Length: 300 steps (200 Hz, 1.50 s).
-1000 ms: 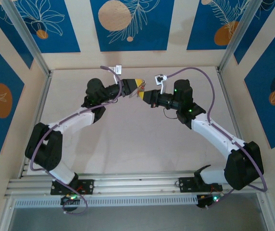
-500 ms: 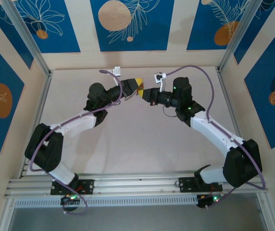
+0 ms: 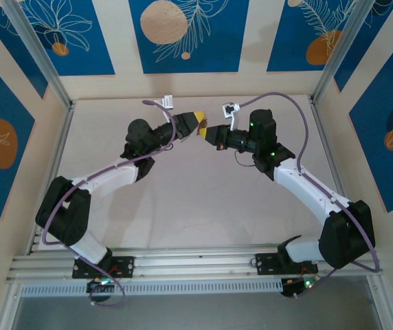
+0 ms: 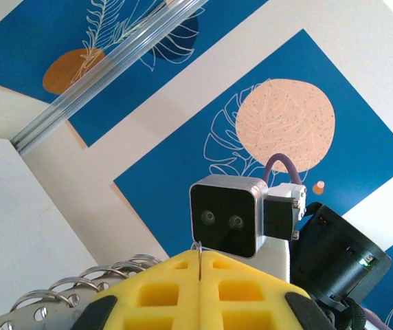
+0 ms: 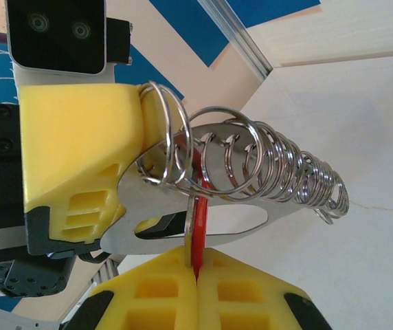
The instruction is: Put the keys on the keyring
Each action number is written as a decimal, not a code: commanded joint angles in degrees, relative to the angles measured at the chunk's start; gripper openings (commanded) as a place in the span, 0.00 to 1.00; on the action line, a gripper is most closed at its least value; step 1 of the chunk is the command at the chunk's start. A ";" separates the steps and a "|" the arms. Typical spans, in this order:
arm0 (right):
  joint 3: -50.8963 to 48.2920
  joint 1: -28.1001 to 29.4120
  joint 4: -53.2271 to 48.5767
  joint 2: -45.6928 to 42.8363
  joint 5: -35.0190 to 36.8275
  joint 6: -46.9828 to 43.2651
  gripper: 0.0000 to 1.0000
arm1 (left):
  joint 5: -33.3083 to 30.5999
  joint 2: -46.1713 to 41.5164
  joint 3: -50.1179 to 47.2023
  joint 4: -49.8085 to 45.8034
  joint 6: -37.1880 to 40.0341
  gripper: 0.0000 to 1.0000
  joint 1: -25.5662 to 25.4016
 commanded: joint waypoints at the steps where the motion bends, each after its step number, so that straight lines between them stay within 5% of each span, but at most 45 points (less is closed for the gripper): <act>1: -1.21 -0.75 -0.77 -2.19 0.32 0.96 0.07 | 0.81 -0.12 0.27 3.74 0.32 0.00 -1.48; 67: -4.64 -2.84 -2.66 -6.61 0.70 1.31 0.27 | -1.20 1.70 0.00 7.15 -0.54 0.00 -1.66; 109: -7.74 -6.16 -3.87 -11.75 1.93 1.88 0.49 | -1.61 1.94 0.30 7.51 -0.39 0.00 -1.63; 156: -6.60 -8.73 -0.76 -13.82 3.70 7.05 0.50 | -3.18 1.85 -0.09 8.14 -0.44 0.00 -1.66; 226: -1.11 -7.94 11.70 -4.82 3.52 21.05 0.40 | -7.52 0.60 -1.96 8.72 -0.23 0.00 -2.50; 300: 1.41 -5.06 14.49 0.06 3.83 22.74 0.37 | -8.18 -0.37 -2.55 8.12 0.11 0.00 -2.70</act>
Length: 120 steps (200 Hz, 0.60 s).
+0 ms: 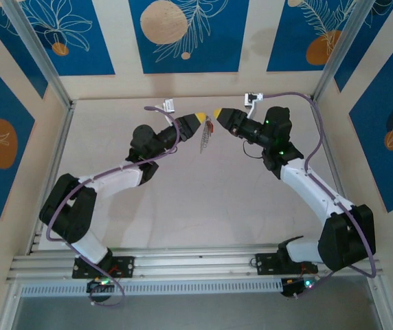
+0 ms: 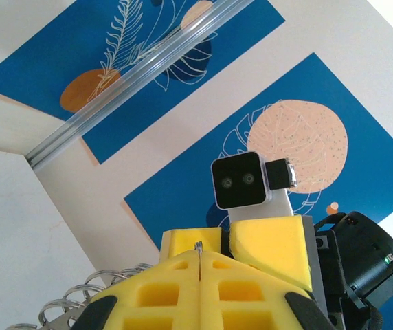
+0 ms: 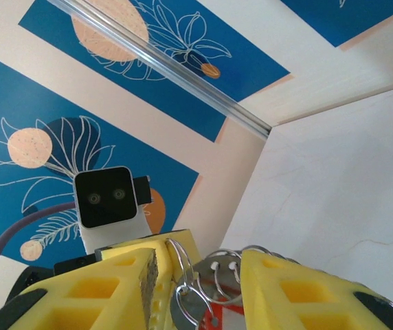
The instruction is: Put the keys on the keyring
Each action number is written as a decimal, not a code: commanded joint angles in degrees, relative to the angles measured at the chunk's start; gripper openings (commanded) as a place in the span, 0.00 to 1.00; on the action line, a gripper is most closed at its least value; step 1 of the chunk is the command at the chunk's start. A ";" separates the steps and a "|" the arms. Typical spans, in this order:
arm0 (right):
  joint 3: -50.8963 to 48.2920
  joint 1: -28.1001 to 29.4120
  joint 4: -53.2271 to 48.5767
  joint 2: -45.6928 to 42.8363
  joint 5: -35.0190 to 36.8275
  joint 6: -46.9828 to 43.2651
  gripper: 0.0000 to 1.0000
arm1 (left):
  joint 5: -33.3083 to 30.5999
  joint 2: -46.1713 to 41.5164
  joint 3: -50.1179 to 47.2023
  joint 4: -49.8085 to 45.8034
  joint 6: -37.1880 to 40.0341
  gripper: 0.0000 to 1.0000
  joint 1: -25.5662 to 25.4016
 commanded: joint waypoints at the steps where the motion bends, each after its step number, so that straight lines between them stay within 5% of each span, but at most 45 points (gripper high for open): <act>1: 2.51 0.74 2.92 0.73 0.28 1.24 0.36 | -1.01 -2.20 -0.34 3.42 0.10 0.00 -0.69; 120: 3.20 2.32 3.70 2.76 -1.74 1.21 0.29 | -0.70 -2.64 0.13 2.81 0.36 0.00 -0.74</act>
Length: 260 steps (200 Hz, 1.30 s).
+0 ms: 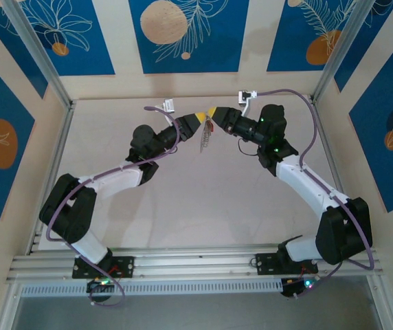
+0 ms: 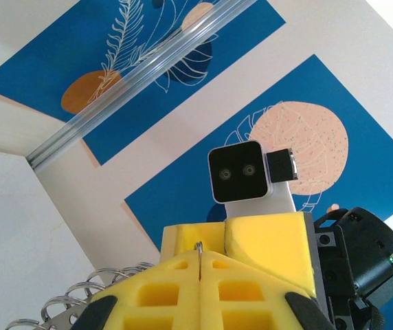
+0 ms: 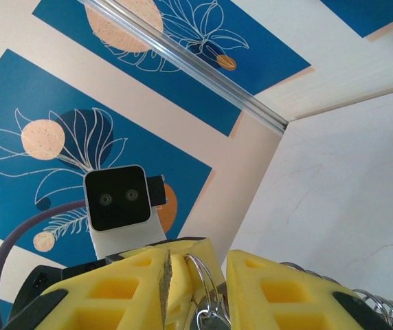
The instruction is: Put the keys on the keyring
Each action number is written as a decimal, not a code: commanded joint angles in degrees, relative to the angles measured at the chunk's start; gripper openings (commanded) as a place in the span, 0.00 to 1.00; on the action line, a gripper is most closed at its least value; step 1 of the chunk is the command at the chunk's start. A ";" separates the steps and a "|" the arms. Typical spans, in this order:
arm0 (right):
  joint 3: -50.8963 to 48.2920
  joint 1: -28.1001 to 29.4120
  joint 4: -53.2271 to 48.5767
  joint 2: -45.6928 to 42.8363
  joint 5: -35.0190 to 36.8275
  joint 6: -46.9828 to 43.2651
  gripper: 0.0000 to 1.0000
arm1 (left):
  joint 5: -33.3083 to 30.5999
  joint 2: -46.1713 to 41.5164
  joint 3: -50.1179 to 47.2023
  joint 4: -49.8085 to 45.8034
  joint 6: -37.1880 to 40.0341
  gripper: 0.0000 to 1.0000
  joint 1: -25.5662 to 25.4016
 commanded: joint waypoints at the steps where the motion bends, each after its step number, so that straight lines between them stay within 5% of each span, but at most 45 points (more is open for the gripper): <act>1: 1.49 0.55 1.38 0.14 -0.61 0.44 0.29 | -0.40 -2.53 0.10 2.83 0.34 0.00 -0.68; 99: 2.36 0.77 1.17 0.49 -2.83 -0.76 0.00 | 0.08 -2.55 0.24 2.57 0.48 0.00 -0.76; 147: 4.41 0.07 -0.40 1.78 -6.38 -3.24 0.00 | 2.29 -2.11 1.17 1.31 1.11 0.00 -0.46; 197: 7.67 -3.04 -3.53 3.82 -13.04 -6.27 0.00 | 7.85 -2.39 3.13 -3.02 3.44 0.31 1.86; 260: 9.42 -6.25 -5.19 6.00 -19.50 -8.29 0.00 | 12.84 -3.26 3.76 -7.78 6.47 0.40 6.20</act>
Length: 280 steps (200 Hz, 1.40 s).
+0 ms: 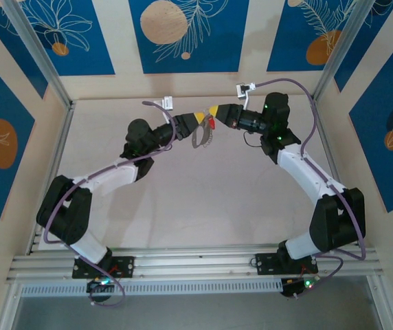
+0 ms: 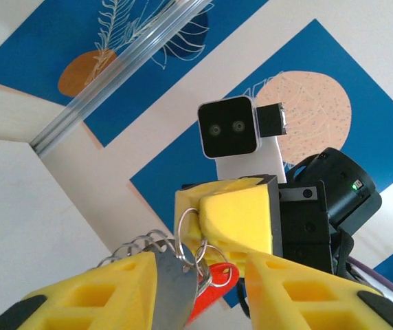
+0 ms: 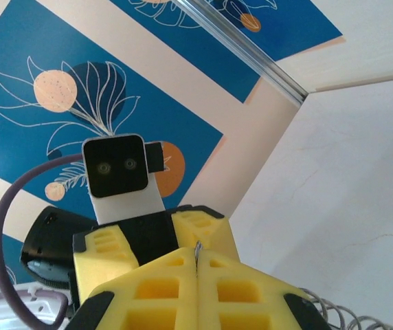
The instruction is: Put the keys on the keyring
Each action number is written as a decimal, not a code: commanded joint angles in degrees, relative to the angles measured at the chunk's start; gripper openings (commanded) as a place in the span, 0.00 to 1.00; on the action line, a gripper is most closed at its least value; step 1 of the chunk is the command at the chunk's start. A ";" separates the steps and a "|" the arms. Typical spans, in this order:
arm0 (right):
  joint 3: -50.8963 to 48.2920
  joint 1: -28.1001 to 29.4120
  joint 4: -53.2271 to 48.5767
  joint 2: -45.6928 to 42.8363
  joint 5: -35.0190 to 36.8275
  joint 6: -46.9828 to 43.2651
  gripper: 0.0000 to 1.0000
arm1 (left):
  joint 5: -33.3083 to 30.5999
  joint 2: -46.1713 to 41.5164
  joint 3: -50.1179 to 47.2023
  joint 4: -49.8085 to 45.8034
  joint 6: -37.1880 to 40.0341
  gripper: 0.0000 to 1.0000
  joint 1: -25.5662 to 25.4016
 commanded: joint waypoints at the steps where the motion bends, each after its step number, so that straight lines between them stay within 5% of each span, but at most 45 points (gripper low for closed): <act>1: 2.39 -0.82 -0.74 0.49 -4.32 -2.15 0.00 | 4.17 -2.05 2.06 -1.94 2.76 0.40 1.99; 80: 4.97 -2.04 -1.42 3.87 -12.76 -5.11 0.00 | 17.83 2.24 10.19 -10.06 6.85 0.42 5.86; 252: 3.66 -0.53 3.07 5.53 -13.21 -2.64 0.00 | 21.48 9.93 11.83 1.45 -1.37 0.40 4.94; 280: 3.39 -0.35 3.05 5.88 -12.91 -2.66 0.00 | 22.35 11.36 11.64 7.04 -4.72 0.28 4.09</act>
